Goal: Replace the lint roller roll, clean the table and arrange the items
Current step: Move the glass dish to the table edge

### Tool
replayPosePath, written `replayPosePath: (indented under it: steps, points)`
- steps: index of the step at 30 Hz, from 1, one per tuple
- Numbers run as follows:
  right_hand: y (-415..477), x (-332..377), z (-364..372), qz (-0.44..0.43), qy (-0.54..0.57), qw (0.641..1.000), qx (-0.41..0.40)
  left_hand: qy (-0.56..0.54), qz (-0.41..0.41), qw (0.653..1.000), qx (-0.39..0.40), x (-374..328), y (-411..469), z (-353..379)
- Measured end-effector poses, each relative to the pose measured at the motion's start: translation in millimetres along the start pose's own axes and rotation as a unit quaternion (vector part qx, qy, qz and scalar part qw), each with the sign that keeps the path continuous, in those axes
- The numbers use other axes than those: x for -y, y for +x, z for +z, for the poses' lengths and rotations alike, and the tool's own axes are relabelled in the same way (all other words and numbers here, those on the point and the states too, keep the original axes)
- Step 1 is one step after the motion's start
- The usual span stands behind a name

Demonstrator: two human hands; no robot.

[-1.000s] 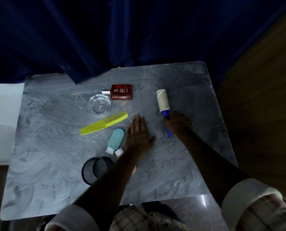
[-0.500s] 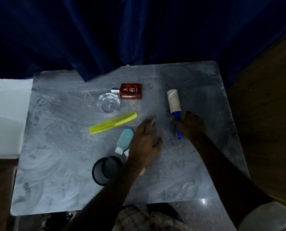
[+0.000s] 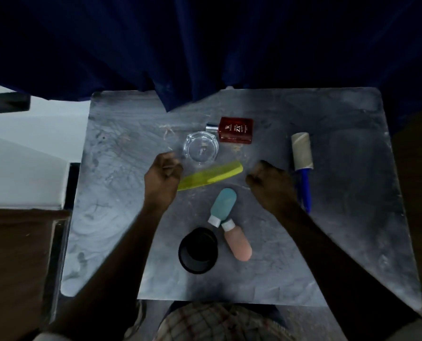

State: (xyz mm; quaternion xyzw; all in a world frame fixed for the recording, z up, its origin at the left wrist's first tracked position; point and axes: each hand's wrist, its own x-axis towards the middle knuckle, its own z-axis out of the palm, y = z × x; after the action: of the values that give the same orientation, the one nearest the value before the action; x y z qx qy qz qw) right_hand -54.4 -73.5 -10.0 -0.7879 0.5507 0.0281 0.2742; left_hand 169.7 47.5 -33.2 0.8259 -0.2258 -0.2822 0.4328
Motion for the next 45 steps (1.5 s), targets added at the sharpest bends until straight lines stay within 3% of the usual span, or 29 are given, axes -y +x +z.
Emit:
replayPosePath:
  steps: [6, 13, 16, 20, 23, 29, 36, 45]
  points:
    - [61.4, 59.1, 30.4, 0.047, 0.025, 0.999, 0.000, -0.110, -0.098, 0.988, 0.047, 0.6, 62.7, 19.2]
    - [86.2, 75.2, 56.2, 0.058, -0.026, 0.997, 0.038, -0.030, -0.063, 0.996, 0.047, 11.2, 66.4, 25.4]
    - [79.2, 86.2, 58.6, 0.034, -0.042, 0.998, 0.014, -0.065, -0.062, 0.995, 0.049, 18.3, 60.3, 14.2]
    - [65.8, 123.4, 54.9, -0.028, -0.009, 0.999, -0.024, -0.104, -0.037, 0.993, -0.041, 26.1, 47.4, -21.8]
    - [56.9, 159.5, 58.0, -0.100, 0.011, 0.995, -0.004, -0.137, -0.014, 0.985, -0.106, 36.5, 38.5, -60.6]
    - [63.9, 219.5, 85.6, -0.143, 0.046, 0.987, 0.052, -0.158, -0.085, 0.973, -0.147, 61.9, 44.1, -118.0]
    - [93.9, 248.7, 112.1, -0.083, 0.061, 0.986, 0.128, -0.172, -0.136, 0.965, -0.144, 77.3, 83.8, -124.9]
    - [125.2, 266.2, 126.9, -0.051, 0.064, 0.988, 0.128, -0.181, -0.154, 0.966, -0.102, 84.8, 121.3, -123.5]
